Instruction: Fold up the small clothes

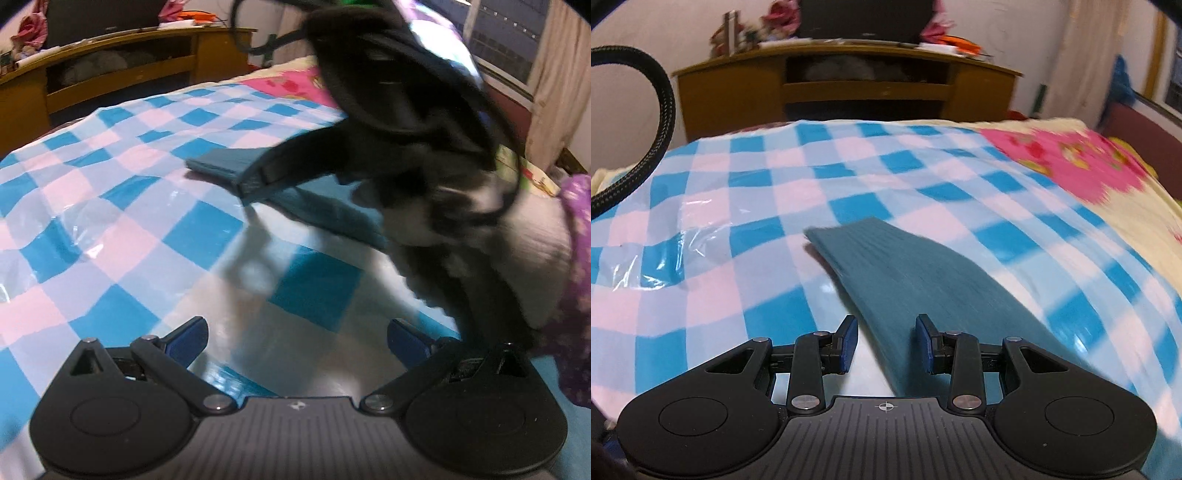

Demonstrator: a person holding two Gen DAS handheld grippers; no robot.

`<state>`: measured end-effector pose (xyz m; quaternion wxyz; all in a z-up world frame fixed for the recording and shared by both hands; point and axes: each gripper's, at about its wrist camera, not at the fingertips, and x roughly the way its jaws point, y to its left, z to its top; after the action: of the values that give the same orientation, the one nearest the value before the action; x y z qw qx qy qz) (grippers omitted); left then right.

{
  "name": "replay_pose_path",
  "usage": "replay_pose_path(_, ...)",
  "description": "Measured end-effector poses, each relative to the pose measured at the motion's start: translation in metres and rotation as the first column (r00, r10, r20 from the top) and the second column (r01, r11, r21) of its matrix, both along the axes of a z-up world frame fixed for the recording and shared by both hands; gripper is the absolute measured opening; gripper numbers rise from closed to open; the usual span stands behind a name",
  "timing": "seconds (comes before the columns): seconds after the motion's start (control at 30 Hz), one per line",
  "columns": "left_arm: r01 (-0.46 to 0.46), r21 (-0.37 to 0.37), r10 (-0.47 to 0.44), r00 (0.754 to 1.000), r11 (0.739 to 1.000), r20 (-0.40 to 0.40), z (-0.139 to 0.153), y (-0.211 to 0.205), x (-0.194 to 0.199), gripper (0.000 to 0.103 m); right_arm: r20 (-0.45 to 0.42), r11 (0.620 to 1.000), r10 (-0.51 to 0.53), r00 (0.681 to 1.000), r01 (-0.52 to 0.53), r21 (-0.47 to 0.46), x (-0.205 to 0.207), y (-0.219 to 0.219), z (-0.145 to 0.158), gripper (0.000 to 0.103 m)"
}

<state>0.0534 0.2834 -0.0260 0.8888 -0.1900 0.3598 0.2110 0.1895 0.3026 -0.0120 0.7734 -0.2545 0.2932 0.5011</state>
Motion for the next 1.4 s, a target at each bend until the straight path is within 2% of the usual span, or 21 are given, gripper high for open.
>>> replay_pose_path(0.2, -0.026, -0.016, 0.026, 1.0, 1.0, 0.011, -0.003, 0.013, 0.002, 0.103, 0.055, 0.999, 0.034, 0.998, -0.033, -0.025, -0.007, 0.042, -0.012, 0.036)
replay_pose_path(0.27, -0.024, -0.013, 0.024, 1.0, 1.0, 0.015, -0.002, 0.015, 0.005, 0.103, 0.051, 1.0, 0.005, 0.999, -0.003, -0.03, -0.001, 0.049, -0.015, 0.032)
replay_pose_path(0.33, -0.022, 0.002, 0.022, 0.999, 1.0, 0.023, 0.0, 0.017, 0.008, 0.103, 0.027, 0.999, -0.023, 0.999, 0.023, -0.027, 0.005, 0.051, -0.014, 0.015)
replay_pose_path(0.4, -0.023, 0.015, 0.023, 0.999, 1.0, 0.034, 0.003, 0.022, 0.011, 0.103, -0.012, 0.999, -0.037, 0.999, 0.037, -0.009, 0.013, 0.047, -0.005, 0.008)
replay_pose_path(0.63, -0.002, 0.034, -0.001, 0.996, 0.999, 0.084, 0.0, 0.024, 0.049, 0.103, -0.146, 0.983, -0.101, 0.984, 0.122, 0.138, 0.052, 0.001, 0.054, 0.007)
replay_pose_path(0.7, 0.041, 0.013, -0.042, 0.993, 0.999, 0.11, -0.001, 0.022, 0.066, 0.103, -0.176, 0.973, -0.11, 0.978, 0.142, 0.181, 0.063, -0.017, 0.071, 0.007)
replay_pose_path(0.9, 0.019, 0.002, -0.019, 0.974, 1.0, 0.224, 0.023, 0.009, 0.102, 0.103, -0.182, 0.942, -0.145, 0.973, 0.191, 0.274, 0.085, -0.067, 0.109, 0.007)
replay_pose_path(0.97, -0.007, 0.064, -0.006, 0.98, 0.998, 0.2, 0.023, -0.005, 0.113, 0.103, -0.208, 0.927, -0.168, 0.963, 0.227, 0.298, 0.093, -0.085, 0.114, 0.007)
replay_pose_path(1.03, -0.035, 0.126, 0.018, 0.991, 0.991, 0.133, 0.012, -0.016, 0.126, 0.103, -0.227, 0.911, -0.194, 0.954, 0.261, 0.319, 0.099, -0.102, 0.118, 0.007)
replay_pose_path(1.07, -0.036, 0.13, 0.022, 0.994, 0.991, 0.105, 0.006, -0.02, 0.131, 0.098, -0.241, 0.897, -0.208, 0.948, 0.283, 0.339, 0.102, -0.115, 0.122, 0.007)
replay_pose_path(1.1, -0.027, 0.11, 0.017, 0.996, 0.994, 0.091, 0.0, -0.021, 0.135, 0.084, -0.256, 0.883, -0.218, 0.942, 0.302, 0.36, 0.105, -0.126, 0.125, 0.007)
replay_pose_path(1.13, -0.01, 0.075, 0.003, 0.995, 0.997, 0.102, -0.002, -0.02, 0.136, 0.07, -0.272, 0.865, -0.227, 0.935, 0.322, 0.384, 0.107, -0.14, 0.129, 0.007)
replay_pose_path(1.17, 0.013, 0.04, -0.018, 0.992, 0.999, 0.125, -0.002, -0.022, 0.138, 0.062, -0.288, 0.845, -0.237, 0.928, 0.343, 0.41, 0.109, -0.157, 0.133, 0.007)
replay_pose_path(1.2, 0.038, 0.024, -0.041, 0.989, 0.999, 0.143, 0.001, -0.025, 0.14, 0.048, -0.297, 0.832, -0.247, 0.922, 0.359, 0.424, 0.111, -0.169, 0.136, 0.007)
replay_pose_path(1.23, 0.061, 0.028, -0.065, 0.986, 0.998, 0.156, 0.006, -0.033, 0.144, 0.041, -0.309, 0.813, -0.263, 0.914, 0.382, 0.439, 0.113, -0.186, 0.137, 0.007)
replay_pose_path(1.33, 0.122, 0.113, -0.142, 0.973, 0.986, 0.185, 0.026, -0.063, 0.154, 0.03, -0.343, 0.758, -0.312, 0.886, 0.45, 0.472, 0.12, -0.236, 0.141, 0.007)
replay_pose_path(1.4, 0.178, 0.158, -0.209, 0.955, 0.971, 0.208, 0.038, -0.087, 0.159, 0.03, -0.367, 0.707, -0.353, 0.861, 0.502, 0.498, 0.121, -0.275, 0.143, 0.007)
